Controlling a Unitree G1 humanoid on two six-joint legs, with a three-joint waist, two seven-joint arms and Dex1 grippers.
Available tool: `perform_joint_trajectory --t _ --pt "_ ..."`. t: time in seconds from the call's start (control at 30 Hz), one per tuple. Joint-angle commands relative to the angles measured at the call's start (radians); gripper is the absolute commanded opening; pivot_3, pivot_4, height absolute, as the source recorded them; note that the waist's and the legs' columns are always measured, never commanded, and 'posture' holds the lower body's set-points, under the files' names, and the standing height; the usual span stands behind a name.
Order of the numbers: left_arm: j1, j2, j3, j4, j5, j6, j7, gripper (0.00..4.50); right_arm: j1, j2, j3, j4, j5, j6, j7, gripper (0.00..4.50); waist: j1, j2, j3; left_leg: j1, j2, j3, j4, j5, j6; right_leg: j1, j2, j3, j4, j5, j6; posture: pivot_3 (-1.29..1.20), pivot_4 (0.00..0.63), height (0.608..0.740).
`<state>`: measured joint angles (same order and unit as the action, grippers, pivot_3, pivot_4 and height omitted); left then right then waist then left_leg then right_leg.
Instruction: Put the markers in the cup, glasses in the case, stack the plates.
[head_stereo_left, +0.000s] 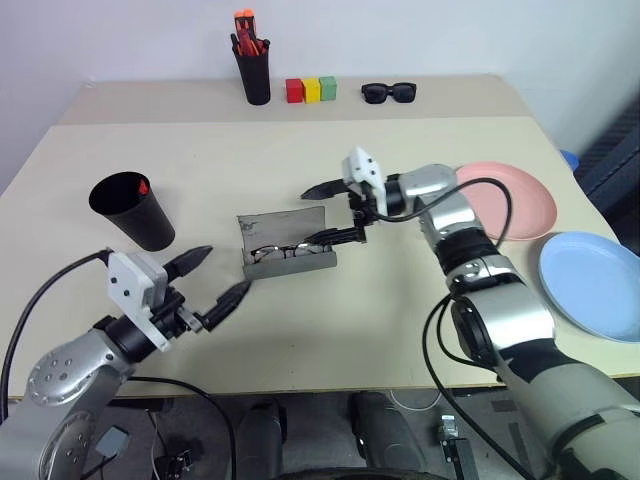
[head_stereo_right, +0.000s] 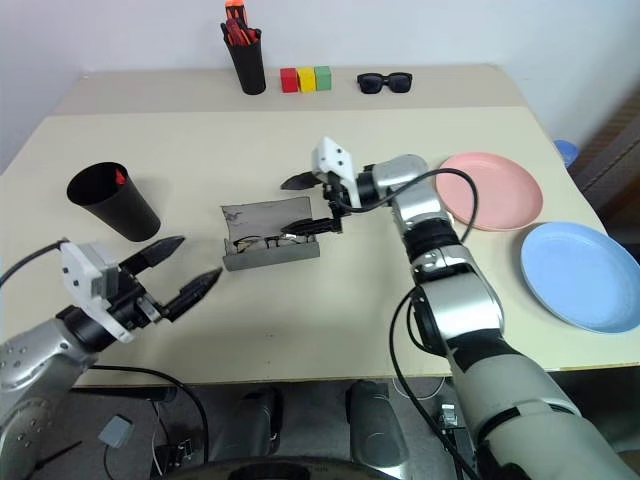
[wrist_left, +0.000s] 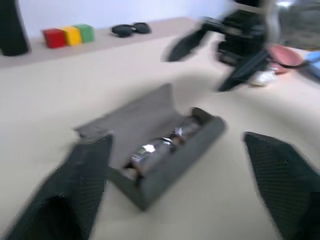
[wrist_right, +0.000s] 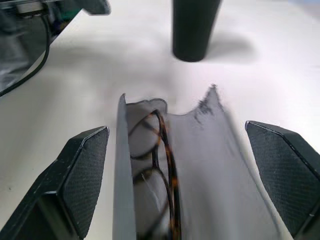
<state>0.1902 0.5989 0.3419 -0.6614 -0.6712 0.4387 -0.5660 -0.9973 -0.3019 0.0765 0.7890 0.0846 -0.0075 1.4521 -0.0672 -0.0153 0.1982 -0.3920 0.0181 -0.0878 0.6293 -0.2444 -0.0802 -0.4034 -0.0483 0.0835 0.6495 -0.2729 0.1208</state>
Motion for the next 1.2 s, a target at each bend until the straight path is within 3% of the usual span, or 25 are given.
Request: perform_joint_trajectory --t 0.03,0.17,0.3,0.6,0.73,0.9,1.2 --pt "-0.06 0.037 0.025 0.025 -0.021 0.026 -0.003 2.17 0.106 -0.067 -0.034 -0.241 0.051 0.102 -0.058 4.5 0.0 0.0 0.0 0.0 0.0 0.0 0.0 0.0 0.0 0.0 0.0 0.0 0.0 0.0 0.0 0.0 0.15 0.74" --pt "-0.197 0.089 -0.006 0.13 0.033 0.055 0.016 0.04 0.307 -0.142 -0.065 -0.521 0.091 0.234 -0.163 4.5 -0.002 0.0 0.0 0.0 0.0 0.0 0.0 0.0 0.0 0.0 0.0 0.0 0.001 0.0 0.0 0.0 0.15 0.74" --pt "-0.329 0.112 -0.059 0.224 0.13 0.069 0.06 0.01 0.419 -0.172 -0.059 -0.679 0.089 0.28 -0.255 4.5 -0.003 0.0 0.0 0.0 0.0 0.0 0.0 0.0 0.0 0.0 0.001 0.0 0.001 0.0 0.0 0.0 0.15 0.74" --pt "-0.672 0.247 -0.353 0.485 0.351 0.178 -0.046 0.01 0.569 -0.196 -0.027 -0.878 0.103 0.334 -0.375 4.5 0.0 -0.001 0.0 -0.001 0.0 0.0 0.0 0.0 0.0 0.0 0.0 0.001 0.0 0.0 0.001 0.0 0.15 0.74" --pt "-0.953 0.212 -0.524 0.757 0.496 0.087 -0.164 0.01 0.625 -0.233 -0.038 -0.9 0.089 0.307 -0.417 4.5 0.012 -0.001 0.0 -0.001 0.0 -0.001 0.001 0.0 0.0 0.0 0.001 0.0 0.0 0.0 0.001 0.0 0.15 0.74" --pt "-1.134 0.153 -0.619 0.976 0.609 0.0 -0.256 0.01 0.654 -0.253 -0.047 -0.931 0.11 0.321 -0.453 4.5 0.014 -0.001 0.0 -0.002 -0.001 0.0 0.0 0.0 0.0 -0.001 0.001 0.0 -0.001 0.0 0.001 0.0 0.15 0.74" --pt "-1.308 0.047 -0.705 1.299 0.769 -0.211 -0.36 0.01 0.701 -0.26 -0.052 -0.973 0.13 0.332 -0.505 4.5 0.023 -0.002 0.001 -0.003 -0.001 0.0 0.001 0.0 0.0 -0.002 0.001 0.0 0.0 0.0 0.001 0.0 0.15 0.74"
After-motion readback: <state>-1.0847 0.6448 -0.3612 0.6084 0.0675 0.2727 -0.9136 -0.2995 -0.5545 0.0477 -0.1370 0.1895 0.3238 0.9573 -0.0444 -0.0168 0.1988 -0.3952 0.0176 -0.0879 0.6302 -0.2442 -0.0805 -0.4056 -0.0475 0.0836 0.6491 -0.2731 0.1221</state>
